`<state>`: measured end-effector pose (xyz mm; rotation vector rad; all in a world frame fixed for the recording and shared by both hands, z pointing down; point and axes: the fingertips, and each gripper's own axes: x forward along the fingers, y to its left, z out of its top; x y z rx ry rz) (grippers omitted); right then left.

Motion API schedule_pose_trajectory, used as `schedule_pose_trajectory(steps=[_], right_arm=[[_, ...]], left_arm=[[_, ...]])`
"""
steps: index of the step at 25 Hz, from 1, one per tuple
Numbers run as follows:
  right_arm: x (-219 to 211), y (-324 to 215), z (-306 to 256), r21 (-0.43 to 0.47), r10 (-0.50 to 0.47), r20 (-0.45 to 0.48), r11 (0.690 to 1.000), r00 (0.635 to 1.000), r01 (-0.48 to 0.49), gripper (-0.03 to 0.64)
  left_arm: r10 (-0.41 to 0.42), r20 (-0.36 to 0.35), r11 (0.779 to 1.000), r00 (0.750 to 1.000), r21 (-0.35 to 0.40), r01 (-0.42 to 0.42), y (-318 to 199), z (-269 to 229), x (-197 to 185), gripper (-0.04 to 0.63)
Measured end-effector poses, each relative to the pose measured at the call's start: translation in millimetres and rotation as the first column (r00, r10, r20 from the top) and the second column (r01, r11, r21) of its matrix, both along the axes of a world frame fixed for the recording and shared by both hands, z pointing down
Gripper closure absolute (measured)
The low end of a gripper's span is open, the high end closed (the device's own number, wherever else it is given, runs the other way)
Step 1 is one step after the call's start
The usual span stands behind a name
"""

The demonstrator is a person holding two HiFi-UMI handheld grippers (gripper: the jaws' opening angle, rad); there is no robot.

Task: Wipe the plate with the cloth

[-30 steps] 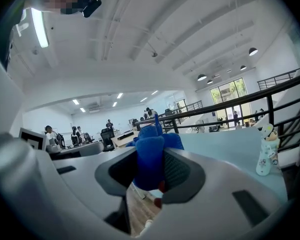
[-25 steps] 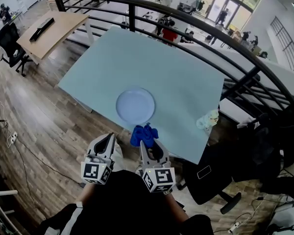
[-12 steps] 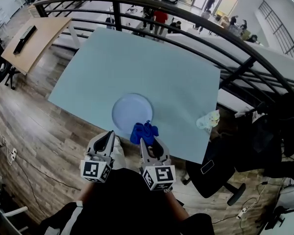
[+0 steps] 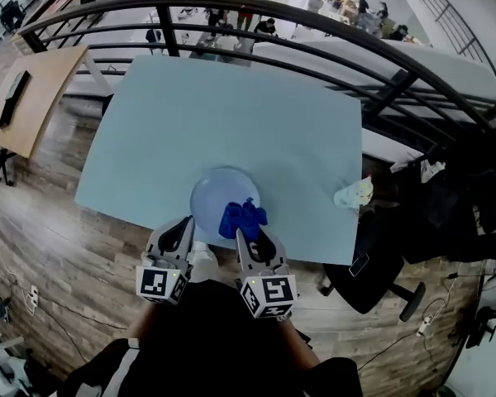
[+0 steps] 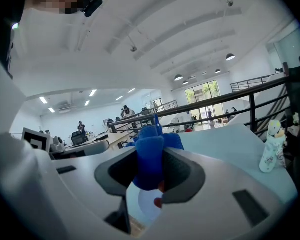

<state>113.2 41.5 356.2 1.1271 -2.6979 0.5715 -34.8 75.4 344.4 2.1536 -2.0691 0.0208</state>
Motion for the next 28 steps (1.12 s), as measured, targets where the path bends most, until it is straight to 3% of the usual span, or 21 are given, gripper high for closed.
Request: schedule_pose_trajectory(steps=[17,28], right_arm=[[-80.9,-33.1,12.4,-0.001,0.145,-0.031,0.989,0.989,-0.145,0.499],[-89.6,-53.0,38.0,-0.023,0.206,-0.093,0.978,0.974,-0.209,0.499]], left_arm=[[0.203,0.006,0.979,0.979,-0.035,-0.203,-52.3,19.8,-71.6,0.594],[0.304,-0.020,0.950,0.952,-0.064,-0.305,-84.2,42.6,-71.3,0.595]])
